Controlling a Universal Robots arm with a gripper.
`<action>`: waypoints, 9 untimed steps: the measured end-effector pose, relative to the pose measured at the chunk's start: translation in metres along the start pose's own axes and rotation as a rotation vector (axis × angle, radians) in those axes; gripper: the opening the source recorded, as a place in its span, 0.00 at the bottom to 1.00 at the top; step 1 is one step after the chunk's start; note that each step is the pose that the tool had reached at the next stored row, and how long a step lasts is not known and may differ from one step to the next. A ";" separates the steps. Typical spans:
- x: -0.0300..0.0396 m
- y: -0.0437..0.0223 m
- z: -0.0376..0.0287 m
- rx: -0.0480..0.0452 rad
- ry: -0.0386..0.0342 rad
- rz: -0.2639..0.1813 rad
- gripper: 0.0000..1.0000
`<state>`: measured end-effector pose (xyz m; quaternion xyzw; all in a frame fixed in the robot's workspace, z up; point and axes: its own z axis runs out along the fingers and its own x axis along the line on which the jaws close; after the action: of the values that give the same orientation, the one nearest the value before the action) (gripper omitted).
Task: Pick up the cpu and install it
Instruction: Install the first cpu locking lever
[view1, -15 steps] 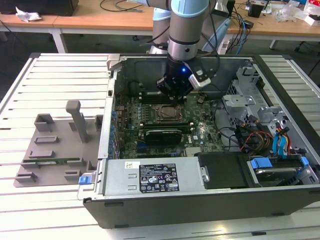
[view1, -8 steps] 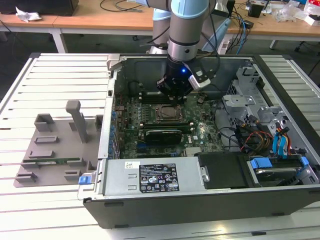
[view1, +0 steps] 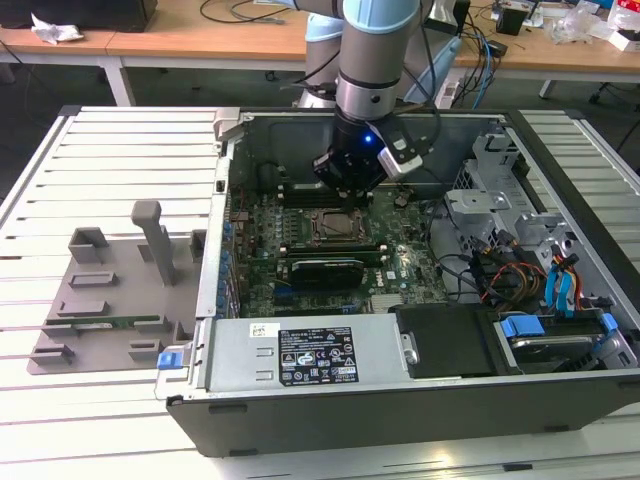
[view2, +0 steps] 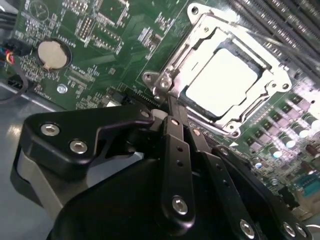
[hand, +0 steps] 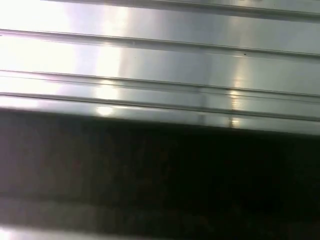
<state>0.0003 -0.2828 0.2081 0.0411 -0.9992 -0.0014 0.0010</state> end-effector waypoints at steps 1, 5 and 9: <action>0.0003 -0.0030 0.0000 -0.0001 0.0000 0.000 0.11; 0.0019 -0.0195 -0.0001 -0.0001 -0.0001 0.000 0.11; 0.0027 -0.0290 -0.0074 0.0046 -0.0007 0.000 0.11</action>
<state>0.0000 -0.3119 0.2154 0.0411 -0.9992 0.0009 0.0006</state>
